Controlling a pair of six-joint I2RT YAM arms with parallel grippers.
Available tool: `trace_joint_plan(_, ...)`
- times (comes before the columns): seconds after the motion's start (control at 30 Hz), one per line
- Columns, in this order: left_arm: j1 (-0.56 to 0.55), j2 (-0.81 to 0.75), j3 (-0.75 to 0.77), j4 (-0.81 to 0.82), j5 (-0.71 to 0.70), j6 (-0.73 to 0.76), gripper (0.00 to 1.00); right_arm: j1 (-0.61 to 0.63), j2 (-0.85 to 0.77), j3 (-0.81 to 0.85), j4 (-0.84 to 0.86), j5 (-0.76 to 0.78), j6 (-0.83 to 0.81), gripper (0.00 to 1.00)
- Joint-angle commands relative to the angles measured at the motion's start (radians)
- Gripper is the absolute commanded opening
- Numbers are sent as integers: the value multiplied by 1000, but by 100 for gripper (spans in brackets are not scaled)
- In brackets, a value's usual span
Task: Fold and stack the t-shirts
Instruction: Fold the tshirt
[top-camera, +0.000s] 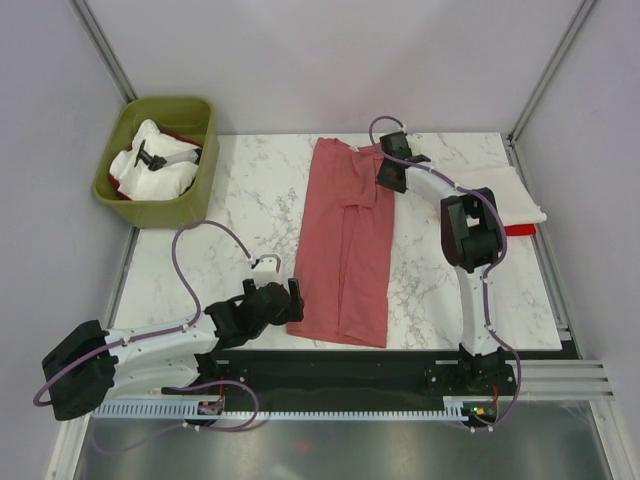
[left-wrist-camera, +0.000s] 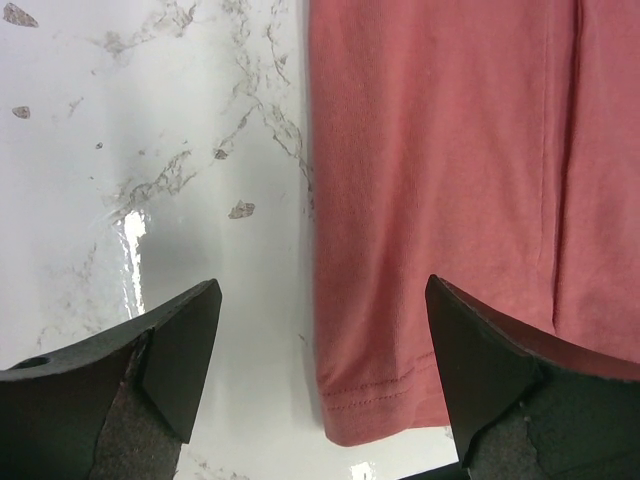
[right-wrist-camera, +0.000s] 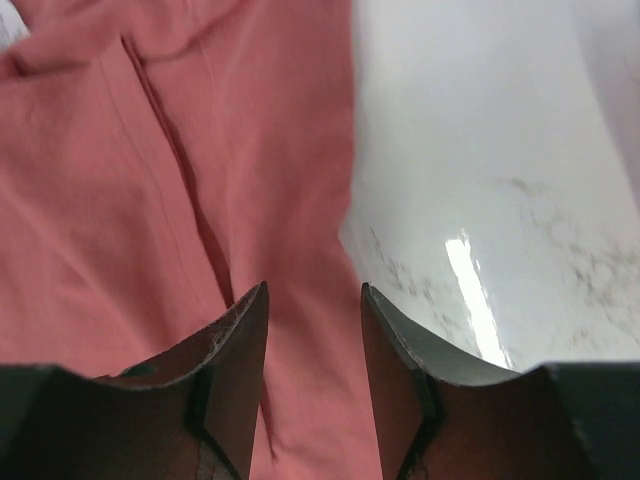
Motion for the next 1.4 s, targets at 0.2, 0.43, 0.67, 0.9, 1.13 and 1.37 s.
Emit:
trace_joint_plan(0.2,-6,-18,-13,86,-58,-10,90,-79,247,351,-61,-123,39,45)
trace_joint_plan(0.43,-5,-2,-48,185,-105,0,91,-98,477,599,-57,-262,54,41)
trace_joint_plan(0.67,4,13,-74,242,-144,-34,100,-98,355,391,103,-236,71,63)
trace_joint_plan(0.9,18,-47,-91,225,-69,-62,100,-84,35,98,137,-162,-6,70)
trace_joint_plan(1.13,17,-99,-56,103,48,-49,100,-33,-366,-452,254,-119,14,72)
trace_joint_plan(1.37,14,-76,-45,58,149,-89,98,25,-642,-831,148,-183,31,60)
